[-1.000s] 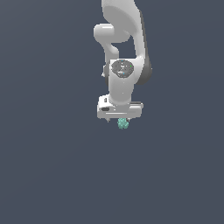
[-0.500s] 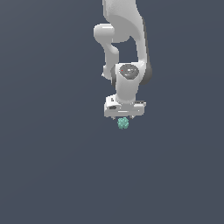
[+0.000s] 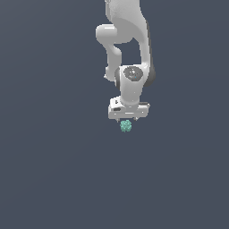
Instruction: Pick up the object and move it to a goal position.
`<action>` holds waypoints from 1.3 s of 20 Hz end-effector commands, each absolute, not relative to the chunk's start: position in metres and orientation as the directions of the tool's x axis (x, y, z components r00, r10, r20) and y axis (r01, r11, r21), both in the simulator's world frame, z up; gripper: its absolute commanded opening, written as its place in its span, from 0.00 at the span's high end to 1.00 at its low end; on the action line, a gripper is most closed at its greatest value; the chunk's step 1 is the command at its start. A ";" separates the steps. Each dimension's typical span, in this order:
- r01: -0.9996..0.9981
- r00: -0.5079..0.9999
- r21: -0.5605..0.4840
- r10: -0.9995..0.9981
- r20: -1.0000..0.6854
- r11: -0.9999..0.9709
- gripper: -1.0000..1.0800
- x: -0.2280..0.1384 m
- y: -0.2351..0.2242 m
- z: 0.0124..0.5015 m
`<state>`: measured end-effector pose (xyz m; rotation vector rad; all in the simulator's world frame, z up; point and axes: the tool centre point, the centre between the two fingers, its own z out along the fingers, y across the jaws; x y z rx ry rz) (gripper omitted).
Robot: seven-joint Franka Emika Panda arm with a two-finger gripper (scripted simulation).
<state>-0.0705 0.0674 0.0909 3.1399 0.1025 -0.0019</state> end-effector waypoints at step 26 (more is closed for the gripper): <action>0.065 0.998 0.000 0.065 0.000 -0.998 1.00 -0.072 0.068 0.041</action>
